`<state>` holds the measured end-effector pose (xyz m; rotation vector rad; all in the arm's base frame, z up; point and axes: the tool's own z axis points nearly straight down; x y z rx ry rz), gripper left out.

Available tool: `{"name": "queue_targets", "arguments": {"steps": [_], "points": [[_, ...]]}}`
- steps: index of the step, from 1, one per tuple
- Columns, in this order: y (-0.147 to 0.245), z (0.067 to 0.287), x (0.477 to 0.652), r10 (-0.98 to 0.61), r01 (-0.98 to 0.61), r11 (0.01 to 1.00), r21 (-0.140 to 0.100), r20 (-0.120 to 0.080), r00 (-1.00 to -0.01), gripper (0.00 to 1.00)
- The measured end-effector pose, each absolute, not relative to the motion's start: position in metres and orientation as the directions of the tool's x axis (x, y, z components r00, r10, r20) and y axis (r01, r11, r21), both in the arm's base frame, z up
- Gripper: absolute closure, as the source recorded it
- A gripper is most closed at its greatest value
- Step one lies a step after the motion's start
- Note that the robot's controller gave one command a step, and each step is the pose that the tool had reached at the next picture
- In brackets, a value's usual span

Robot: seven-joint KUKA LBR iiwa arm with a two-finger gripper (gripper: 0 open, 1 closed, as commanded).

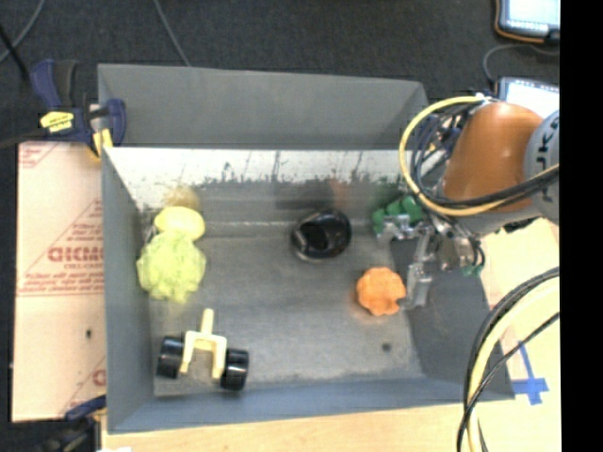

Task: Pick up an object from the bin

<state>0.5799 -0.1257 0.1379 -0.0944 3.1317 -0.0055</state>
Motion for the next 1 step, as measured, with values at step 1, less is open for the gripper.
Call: {"name": "queue_targets", "arguments": {"steps": [1], "points": [[-0.1240,0.0865,0.5753,-0.242,-0.242,0.970,-0.005,-0.006,-0.970,0.00]]}}
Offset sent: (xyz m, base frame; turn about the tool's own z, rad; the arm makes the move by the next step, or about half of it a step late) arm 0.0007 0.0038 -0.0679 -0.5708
